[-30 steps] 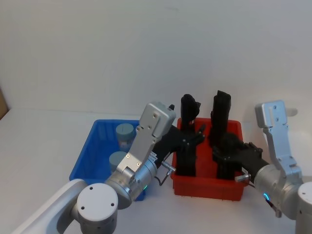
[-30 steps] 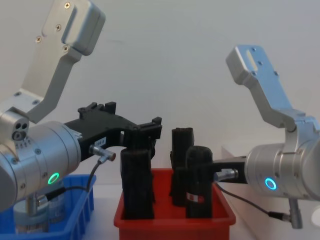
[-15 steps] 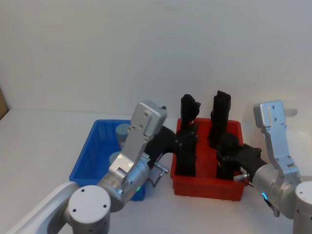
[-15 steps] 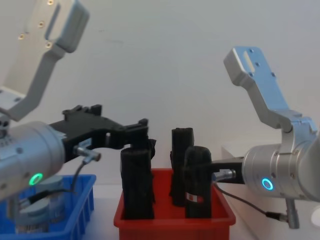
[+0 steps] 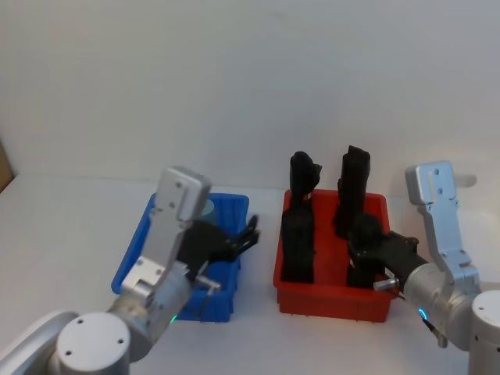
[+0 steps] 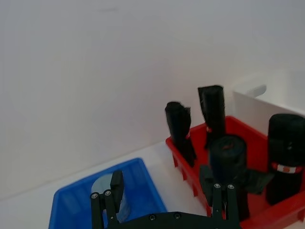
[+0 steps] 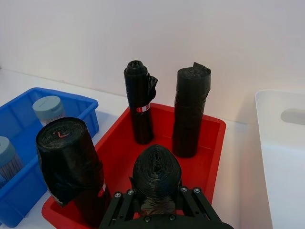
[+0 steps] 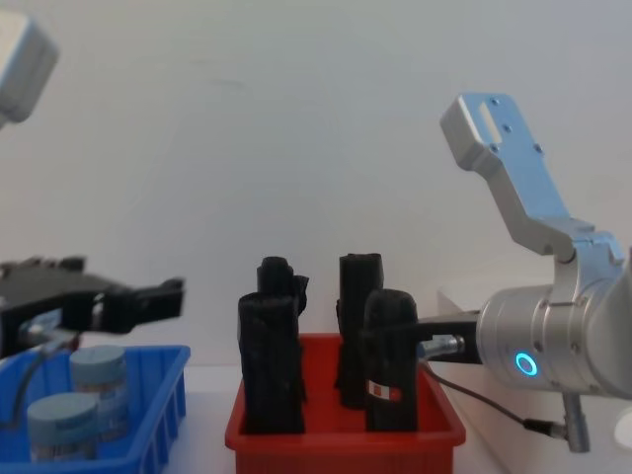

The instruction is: Pick the cotton swabs from the blue box and place them into the white box.

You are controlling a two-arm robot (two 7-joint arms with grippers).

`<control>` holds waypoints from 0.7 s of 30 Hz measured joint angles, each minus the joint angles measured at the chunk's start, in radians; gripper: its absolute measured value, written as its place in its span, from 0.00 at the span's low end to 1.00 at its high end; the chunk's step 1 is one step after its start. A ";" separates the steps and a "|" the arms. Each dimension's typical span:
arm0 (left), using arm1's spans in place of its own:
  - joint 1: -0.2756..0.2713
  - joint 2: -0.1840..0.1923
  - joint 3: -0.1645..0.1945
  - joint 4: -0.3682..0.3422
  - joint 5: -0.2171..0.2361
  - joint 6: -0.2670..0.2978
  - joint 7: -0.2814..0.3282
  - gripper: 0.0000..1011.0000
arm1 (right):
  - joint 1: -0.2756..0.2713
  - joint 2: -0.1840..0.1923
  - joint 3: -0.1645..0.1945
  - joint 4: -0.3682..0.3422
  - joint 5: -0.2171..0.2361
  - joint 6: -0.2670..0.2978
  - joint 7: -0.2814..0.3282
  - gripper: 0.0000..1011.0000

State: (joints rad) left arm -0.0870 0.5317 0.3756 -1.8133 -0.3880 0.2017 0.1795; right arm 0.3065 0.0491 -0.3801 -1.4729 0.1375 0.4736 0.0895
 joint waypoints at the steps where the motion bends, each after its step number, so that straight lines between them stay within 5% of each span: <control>1: 0.013 0.011 -0.006 -0.008 -0.015 0.012 0.018 0.99 | 0.000 0.000 0.000 0.000 0.000 0.000 0.000 0.34; 10: 0.063 0.051 -0.031 -0.020 -0.075 0.053 0.065 0.99 | 0.001 -0.001 0.000 0.001 0.000 0.000 -0.001 0.34; 21: 0.050 0.042 -0.043 0.039 -0.086 0.078 0.032 0.99 | 0.001 -0.001 0.000 0.001 0.000 0.000 -0.001 0.34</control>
State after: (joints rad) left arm -0.0367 0.5736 0.3321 -1.7746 -0.4735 0.2800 0.2111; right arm 0.3073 0.0479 -0.3800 -1.4715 0.1375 0.4737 0.0885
